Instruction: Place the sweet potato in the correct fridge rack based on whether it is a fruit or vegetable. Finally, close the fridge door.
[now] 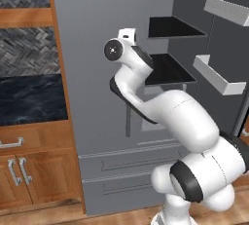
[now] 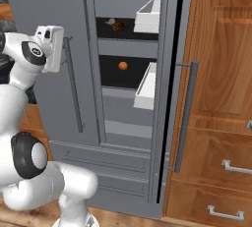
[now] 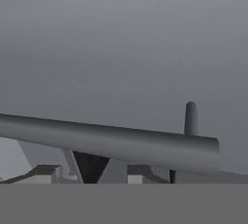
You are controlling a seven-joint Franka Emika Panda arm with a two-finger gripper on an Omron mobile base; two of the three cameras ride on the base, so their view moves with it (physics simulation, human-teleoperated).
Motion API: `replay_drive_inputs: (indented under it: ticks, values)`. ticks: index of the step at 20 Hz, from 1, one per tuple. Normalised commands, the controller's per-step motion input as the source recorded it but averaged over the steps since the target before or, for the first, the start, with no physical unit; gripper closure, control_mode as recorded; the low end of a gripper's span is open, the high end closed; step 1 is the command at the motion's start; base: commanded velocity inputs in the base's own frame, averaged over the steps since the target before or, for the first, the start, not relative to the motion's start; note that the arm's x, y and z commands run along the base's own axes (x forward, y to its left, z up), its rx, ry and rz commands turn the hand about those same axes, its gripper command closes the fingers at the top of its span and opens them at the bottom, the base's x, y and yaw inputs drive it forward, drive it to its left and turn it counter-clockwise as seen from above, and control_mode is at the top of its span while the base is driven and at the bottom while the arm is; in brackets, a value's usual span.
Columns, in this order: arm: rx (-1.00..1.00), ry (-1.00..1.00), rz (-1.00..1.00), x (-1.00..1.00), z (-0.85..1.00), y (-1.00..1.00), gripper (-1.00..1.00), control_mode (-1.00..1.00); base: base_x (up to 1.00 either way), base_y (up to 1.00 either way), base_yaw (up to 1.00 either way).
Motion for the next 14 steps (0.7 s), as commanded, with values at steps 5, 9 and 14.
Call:
replay_drive_inputs:
  ticks: [5, 9, 14]
  values:
    - [0.00, -0.09, 0.00, -0.45, 0.00, -0.04, -1.00, -1.00, 0.00, 0.00, 0.00]
    - [0.00, -0.16, 0.00, -1.00, 0.00, 0.00, -1.00, -1.00, 0.00, 0.00, 0.00]
    - [0.06, -0.17, 0.00, -1.00, 0.02, -0.23, -1.00, -1.00, 0.00, 0.00, 0.00]
